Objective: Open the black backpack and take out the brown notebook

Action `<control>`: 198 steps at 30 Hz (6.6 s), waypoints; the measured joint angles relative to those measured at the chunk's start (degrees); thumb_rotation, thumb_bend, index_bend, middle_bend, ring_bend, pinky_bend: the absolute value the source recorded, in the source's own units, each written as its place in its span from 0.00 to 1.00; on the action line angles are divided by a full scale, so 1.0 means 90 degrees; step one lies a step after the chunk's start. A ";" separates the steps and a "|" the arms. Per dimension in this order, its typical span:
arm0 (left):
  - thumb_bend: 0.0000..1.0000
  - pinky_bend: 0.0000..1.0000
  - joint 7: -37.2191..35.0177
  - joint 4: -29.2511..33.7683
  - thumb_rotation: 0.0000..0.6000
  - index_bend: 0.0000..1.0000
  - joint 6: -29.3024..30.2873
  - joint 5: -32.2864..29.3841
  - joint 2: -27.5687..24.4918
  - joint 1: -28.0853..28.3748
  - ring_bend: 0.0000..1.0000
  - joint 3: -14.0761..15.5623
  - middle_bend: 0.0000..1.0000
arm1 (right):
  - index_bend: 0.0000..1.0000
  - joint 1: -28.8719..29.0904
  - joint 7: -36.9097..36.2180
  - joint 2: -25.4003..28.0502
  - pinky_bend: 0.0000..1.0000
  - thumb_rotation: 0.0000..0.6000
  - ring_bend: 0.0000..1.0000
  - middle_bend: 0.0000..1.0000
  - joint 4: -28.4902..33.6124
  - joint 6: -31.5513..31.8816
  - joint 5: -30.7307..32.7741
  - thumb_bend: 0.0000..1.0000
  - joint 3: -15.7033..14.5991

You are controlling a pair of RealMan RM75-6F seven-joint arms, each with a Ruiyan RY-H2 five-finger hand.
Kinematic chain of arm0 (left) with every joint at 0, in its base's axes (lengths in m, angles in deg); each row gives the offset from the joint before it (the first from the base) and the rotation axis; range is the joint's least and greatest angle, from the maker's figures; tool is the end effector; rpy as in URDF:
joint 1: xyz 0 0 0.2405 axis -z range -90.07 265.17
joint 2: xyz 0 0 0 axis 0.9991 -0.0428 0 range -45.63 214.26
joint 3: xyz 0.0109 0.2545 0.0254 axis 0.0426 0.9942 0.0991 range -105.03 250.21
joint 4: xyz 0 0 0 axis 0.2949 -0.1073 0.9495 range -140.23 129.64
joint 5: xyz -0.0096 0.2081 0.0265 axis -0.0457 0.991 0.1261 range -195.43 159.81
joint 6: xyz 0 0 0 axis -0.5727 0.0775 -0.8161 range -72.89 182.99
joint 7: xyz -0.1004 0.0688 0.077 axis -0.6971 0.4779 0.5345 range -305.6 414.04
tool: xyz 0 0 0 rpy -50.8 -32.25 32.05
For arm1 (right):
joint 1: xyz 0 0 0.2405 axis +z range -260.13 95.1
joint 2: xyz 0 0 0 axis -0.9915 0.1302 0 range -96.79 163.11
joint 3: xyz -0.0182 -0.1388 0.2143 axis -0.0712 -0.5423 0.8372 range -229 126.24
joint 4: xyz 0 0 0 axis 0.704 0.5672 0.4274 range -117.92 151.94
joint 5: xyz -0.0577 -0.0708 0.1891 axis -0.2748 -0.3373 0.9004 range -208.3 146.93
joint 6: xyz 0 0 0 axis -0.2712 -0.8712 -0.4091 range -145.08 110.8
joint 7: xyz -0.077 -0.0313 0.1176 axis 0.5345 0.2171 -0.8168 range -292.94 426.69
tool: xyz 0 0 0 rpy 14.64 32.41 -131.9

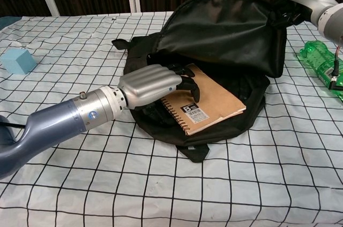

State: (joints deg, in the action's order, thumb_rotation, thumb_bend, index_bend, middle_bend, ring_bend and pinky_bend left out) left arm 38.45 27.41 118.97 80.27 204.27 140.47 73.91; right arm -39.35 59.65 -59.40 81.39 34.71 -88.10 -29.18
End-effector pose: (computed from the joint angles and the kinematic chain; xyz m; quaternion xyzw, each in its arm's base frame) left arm -0.0996 0.3380 -0.1410 -0.8320 -0.2020 -0.4537 0.2472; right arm -0.1913 -0.4266 0.0320 0.5359 -0.5245 0.4844 0.4506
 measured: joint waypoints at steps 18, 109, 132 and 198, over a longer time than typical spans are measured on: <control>0.19 0.07 -0.0304 -0.0253 1.00 0.39 0.0142 -0.0016 0.0105 0.0027 0.10 0.0076 0.40 | 0.82 -0.0007 -0.0164 -0.0028 0.10 1.00 0.39 0.64 -0.0144 -0.0054 -0.0146 0.62 -0.0019; 0.40 0.31 0.1710 0.7001 1.00 0.59 0.2586 -0.0778 -0.5486 -0.0910 0.31 -0.1831 0.62 | 0.78 -0.0603 0.0127 0.0861 0.10 1.00 0.36 0.59 0.1869 0.0030 -0.0858 0.59 -0.0847; 0.40 0.31 0.1149 0.4985 1.00 0.58 0.1856 -0.1393 -0.4717 -0.0614 0.31 -0.2200 0.62 | 0.14 -0.0466 0.1089 0.2619 0.09 1.00 0.09 0.05 0.2590 -0.1200 -0.1061 0.35 -0.1944; 0.07 0.00 0.1714 0.5772 1.00 0.23 0.1526 -0.1059 -0.6030 -0.1928 0.00 0.0399 0.14 | 0.13 -0.1472 0.1218 0.3176 0.09 1.00 0.08 0.06 0.2748 0.0870 -0.0783 0.25 -0.1558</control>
State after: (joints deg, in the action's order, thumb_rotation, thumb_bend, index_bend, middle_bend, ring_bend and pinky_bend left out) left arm 53.88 79.36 132.70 70.73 149.99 123.12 77.49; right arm -52.60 70.61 -30.82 106.13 42.54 -95.15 -43.21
